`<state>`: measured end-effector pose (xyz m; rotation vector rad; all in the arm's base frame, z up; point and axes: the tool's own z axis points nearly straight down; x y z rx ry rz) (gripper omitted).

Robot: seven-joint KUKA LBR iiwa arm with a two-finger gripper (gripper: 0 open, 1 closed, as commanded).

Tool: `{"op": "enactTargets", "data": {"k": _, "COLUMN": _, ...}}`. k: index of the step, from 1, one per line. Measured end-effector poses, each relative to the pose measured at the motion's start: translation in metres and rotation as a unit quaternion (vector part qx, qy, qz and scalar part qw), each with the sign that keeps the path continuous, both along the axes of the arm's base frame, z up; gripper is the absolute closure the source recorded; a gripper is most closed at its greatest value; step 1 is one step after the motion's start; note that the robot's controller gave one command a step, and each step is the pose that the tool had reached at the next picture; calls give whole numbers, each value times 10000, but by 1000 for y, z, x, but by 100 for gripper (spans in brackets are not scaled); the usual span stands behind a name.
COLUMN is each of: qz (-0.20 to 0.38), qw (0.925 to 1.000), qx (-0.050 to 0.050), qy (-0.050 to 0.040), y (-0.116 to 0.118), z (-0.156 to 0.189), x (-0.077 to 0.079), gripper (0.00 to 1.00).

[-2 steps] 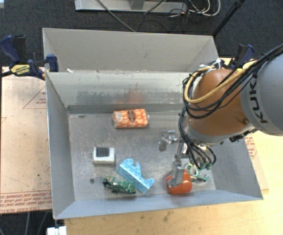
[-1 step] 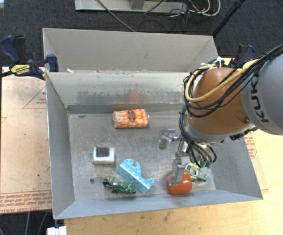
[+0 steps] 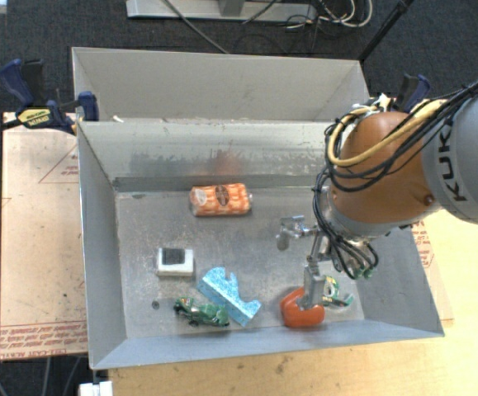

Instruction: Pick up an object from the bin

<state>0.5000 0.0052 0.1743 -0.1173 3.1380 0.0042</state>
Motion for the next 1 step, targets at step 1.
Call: {"op": "enactTargets", "data": {"k": 1, "qz": 254, "qw": 9997, "qx": -18, "qy": -10, "y": -26, "z": -27, "x": -2, "gripper": 0}}
